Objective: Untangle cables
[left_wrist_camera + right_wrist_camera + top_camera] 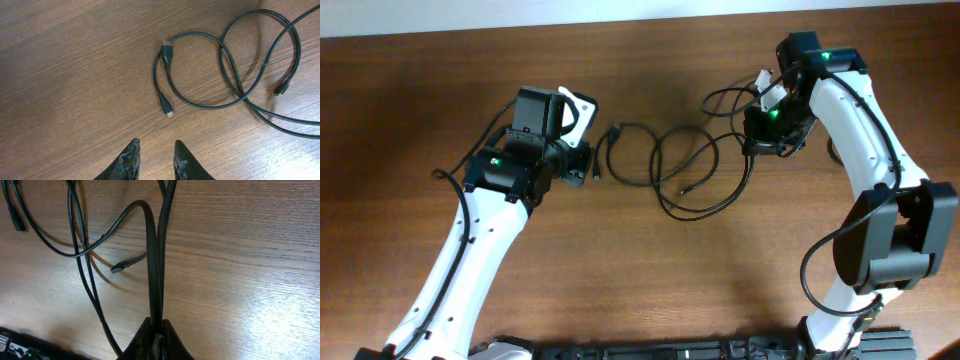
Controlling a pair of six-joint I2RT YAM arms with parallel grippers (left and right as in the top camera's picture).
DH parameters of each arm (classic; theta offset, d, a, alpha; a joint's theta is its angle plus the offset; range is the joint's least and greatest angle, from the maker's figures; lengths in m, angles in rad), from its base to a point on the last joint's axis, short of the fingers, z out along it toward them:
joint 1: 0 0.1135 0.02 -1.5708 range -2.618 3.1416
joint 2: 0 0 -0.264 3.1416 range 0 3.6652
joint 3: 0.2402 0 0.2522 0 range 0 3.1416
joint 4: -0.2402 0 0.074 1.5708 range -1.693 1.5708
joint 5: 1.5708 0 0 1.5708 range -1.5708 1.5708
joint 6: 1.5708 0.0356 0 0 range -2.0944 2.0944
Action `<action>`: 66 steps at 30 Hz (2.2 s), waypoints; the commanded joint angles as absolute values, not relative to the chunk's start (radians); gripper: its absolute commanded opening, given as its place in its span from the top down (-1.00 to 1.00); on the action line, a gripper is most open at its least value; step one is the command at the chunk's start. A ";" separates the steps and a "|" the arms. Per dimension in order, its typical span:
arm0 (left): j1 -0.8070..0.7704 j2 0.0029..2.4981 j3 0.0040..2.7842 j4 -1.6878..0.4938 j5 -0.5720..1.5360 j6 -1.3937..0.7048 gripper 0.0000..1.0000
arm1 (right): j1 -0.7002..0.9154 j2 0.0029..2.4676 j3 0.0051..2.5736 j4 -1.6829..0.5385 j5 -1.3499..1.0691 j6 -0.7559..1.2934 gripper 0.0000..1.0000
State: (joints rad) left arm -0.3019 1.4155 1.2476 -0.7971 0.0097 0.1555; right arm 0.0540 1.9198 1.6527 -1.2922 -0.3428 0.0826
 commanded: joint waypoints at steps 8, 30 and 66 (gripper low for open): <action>-0.303 1.399 1.259 -0.795 0.004 0.143 0.53 | 0.053 1.918 1.665 -1.304 -0.355 0.086 0.77; -0.303 1.399 1.259 -0.799 0.004 0.143 0.54 | 0.053 1.920 1.242 -0.827 -0.014 0.086 0.18; -0.303 1.399 1.259 -0.799 0.003 0.143 0.53 | 0.052 1.919 1.167 -0.792 -0.131 0.095 0.74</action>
